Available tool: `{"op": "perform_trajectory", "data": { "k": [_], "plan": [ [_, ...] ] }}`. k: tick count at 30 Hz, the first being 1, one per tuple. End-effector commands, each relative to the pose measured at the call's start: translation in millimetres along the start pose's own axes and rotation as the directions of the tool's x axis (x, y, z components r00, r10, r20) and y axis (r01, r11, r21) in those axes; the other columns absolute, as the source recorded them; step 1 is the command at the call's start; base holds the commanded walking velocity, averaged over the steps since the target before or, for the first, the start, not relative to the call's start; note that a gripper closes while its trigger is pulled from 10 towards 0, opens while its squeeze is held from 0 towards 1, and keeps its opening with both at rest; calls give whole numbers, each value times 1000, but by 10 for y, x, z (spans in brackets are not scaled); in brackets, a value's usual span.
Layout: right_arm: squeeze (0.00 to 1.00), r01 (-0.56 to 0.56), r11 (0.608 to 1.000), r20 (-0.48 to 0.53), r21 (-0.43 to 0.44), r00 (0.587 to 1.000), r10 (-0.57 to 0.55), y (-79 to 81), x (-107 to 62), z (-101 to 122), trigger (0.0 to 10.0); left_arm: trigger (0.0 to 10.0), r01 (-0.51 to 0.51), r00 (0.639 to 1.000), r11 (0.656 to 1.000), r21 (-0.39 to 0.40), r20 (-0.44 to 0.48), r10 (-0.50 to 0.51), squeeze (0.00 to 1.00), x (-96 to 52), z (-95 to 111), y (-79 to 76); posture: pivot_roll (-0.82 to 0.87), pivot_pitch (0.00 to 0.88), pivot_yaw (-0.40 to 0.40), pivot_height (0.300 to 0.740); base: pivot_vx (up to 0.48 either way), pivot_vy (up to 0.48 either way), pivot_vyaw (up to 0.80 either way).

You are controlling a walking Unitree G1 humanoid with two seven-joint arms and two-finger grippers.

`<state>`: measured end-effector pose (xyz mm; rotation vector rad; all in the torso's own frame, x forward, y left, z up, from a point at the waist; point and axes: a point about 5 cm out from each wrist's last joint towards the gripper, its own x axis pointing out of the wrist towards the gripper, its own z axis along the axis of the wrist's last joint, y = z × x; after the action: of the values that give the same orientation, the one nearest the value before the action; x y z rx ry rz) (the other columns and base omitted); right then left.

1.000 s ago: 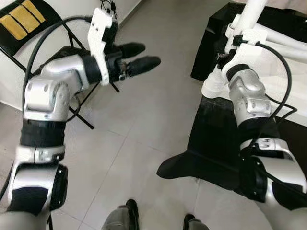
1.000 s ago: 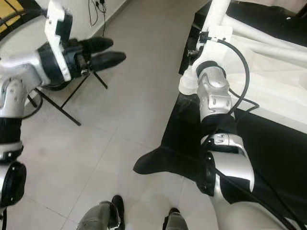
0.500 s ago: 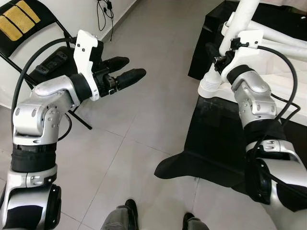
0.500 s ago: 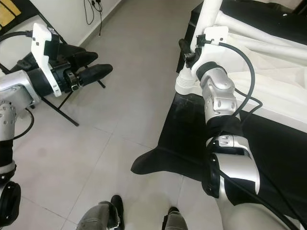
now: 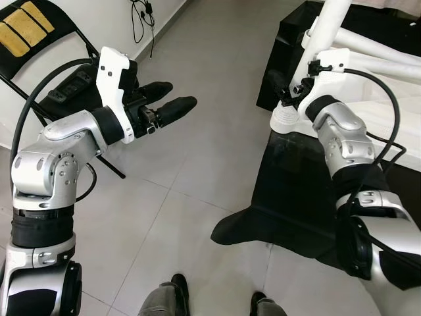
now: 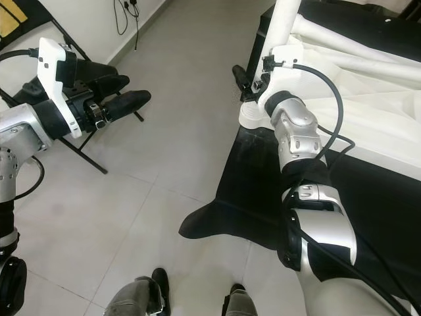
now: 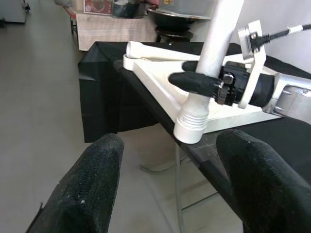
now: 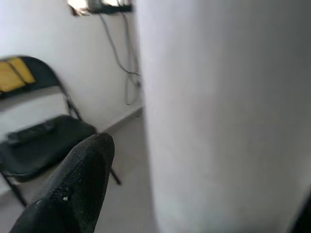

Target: Building children table

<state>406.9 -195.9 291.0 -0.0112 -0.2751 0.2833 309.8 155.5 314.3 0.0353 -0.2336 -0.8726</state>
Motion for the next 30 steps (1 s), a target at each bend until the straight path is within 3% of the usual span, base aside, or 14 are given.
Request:
{"op": "perform_trajectory", "data": {
  "k": [1, 5, 8, 17, 18, 20, 21, 30],
  "plan": [
    [0, -86, 996, 39, 26, 996, 85, -3, 19, 124, 10000, 10000, -2, 1000, 1000, 2, -9, 2, 0, -46, -9, -25, -4, 230, 17, 740, 0, 0, 0],
    [0, -130, 991, 42, 14, 991, 129, 10, 23, 147, 10000, 10000, -2, 1000, 1000, 0, -11, 2, 0, -53, -22, -34, -4, 231, 17, 740, 0, 0, 0],
    [0, -344, 939, 1, -19, 939, 344, 118, 39, 170, 10000, 10000, -11, 1000, 1000, -15, -18, 11, 0, -99, -68, -65, -2, 237, 15, 740, 0, 0, 0],
    [0, -416, 908, -68, -58, 909, 412, 167, 105, 198, 10000, 10000, -20, 999, 1000, -24, -27, 19, 0, -173, -95, -125, 11, 243, 8, 740, 0, 0, 0],
    [0, -420, 906, -74, -56, 907, 415, 176, 117, 202, 1608, 10000, -28, 999, 999, -25, -29, 27, 0, -196, -99, -128, 15, 247, 6, 740, 0, 0, 0],
    [0, -424, 904, -78, -55, 905, 419, 182, 122, 203, 1608, 10000, -34, 999, 999, -26, -29, 33, 0, -211, -103, -128, 15, 247, 6, 740, 0, 0, 0],
    [0, -427, 903, -80, -54, 903, 422, 186, 125, 203, 0, 10000, -38, 999, 999, -26, -30, 37, 0, -220, -105, -128, 15, 247, 6, 740, 0, 0, 0],
    [0, -496, 867, -109, -44, 865, 489, 247, 126, 156, 0, 10000, -75, 996, 997, -30, -50, 74, 0, -346, -133, -139, 16, 255, 6, 740, 0, 0, 0]
  ]
}}
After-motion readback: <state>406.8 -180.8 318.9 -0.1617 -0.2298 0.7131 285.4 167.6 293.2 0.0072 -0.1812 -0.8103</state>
